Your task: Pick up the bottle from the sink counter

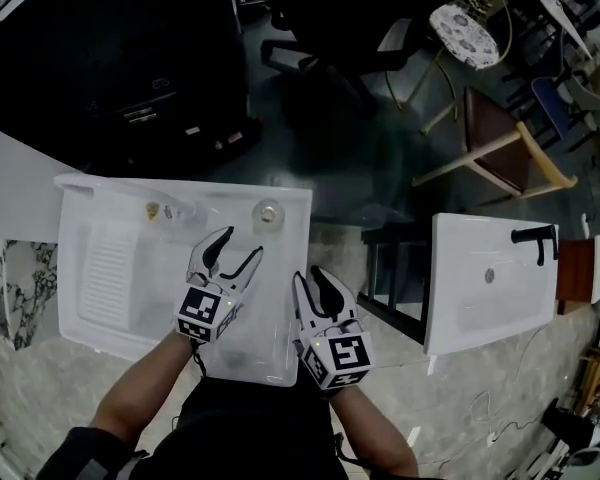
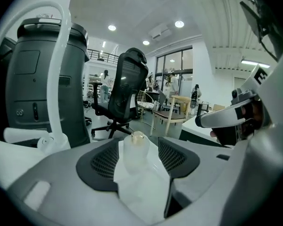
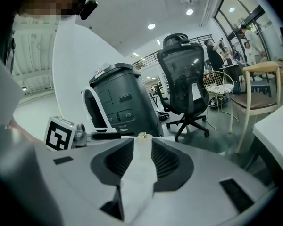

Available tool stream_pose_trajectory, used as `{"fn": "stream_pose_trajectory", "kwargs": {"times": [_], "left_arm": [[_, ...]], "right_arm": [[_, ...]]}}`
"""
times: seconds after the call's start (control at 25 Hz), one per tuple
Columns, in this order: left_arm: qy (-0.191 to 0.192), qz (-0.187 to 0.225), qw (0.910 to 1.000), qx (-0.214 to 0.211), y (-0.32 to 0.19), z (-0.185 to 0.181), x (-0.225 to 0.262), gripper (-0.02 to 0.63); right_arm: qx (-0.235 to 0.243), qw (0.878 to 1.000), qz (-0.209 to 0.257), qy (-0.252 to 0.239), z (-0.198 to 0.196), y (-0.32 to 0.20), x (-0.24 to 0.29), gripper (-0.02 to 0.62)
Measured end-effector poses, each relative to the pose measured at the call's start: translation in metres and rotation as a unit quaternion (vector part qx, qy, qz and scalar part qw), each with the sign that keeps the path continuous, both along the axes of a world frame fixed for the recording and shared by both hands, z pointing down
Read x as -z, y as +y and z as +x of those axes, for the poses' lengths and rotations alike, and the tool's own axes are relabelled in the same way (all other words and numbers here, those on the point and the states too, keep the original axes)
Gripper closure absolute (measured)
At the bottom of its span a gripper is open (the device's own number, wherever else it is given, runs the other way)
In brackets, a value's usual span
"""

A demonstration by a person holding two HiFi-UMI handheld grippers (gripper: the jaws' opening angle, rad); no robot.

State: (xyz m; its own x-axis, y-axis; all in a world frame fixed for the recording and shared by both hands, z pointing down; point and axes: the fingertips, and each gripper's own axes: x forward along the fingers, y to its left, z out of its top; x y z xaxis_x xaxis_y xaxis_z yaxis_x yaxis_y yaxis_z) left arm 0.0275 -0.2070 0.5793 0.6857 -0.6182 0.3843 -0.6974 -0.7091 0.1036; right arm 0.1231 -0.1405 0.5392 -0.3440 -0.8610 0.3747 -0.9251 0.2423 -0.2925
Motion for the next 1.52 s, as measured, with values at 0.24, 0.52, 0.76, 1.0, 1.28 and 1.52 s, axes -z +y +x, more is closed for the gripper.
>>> {"fn": "stream_pose_trajectory", "kwargs": {"times": [0.24, 0.52, 0.76, 1.0, 1.28, 1.52], "left_arm": [[-0.013, -0.008, 0.9999, -0.004, -0.021, 0.019, -0.024, 0.282], [-0.020, -0.016, 0.9996, -0.010, -0.041, 0.035, -0.045, 0.265], [-0.022, -0.018, 0.9996, -0.008, -0.051, 0.044, -0.061, 0.259], [-0.027, -0.010, 0.9995, -0.015, -0.056, 0.055, -0.067, 0.259], [-0.029, 0.013, 0.9992, -0.023, -0.060, 0.059, -0.066, 0.267], [-0.029, 0.007, 0.9993, -0.022, -0.058, 0.056, -0.067, 0.270]], "right_arm": [[0.009, 1.000, -0.014, -0.011, 0.000, -0.011, -0.013, 0.476], [0.009, 0.999, -0.034, -0.021, 0.005, -0.015, -0.029, 0.451], [0.002, 0.999, -0.037, -0.025, 0.013, -0.016, -0.036, 0.449], [-0.001, 0.999, -0.039, -0.024, 0.016, -0.019, -0.042, 0.449], [0.004, 1.000, -0.016, -0.021, 0.009, -0.023, -0.032, 0.451], [0.008, 1.000, -0.012, -0.024, 0.005, -0.021, -0.029, 0.451]]}}
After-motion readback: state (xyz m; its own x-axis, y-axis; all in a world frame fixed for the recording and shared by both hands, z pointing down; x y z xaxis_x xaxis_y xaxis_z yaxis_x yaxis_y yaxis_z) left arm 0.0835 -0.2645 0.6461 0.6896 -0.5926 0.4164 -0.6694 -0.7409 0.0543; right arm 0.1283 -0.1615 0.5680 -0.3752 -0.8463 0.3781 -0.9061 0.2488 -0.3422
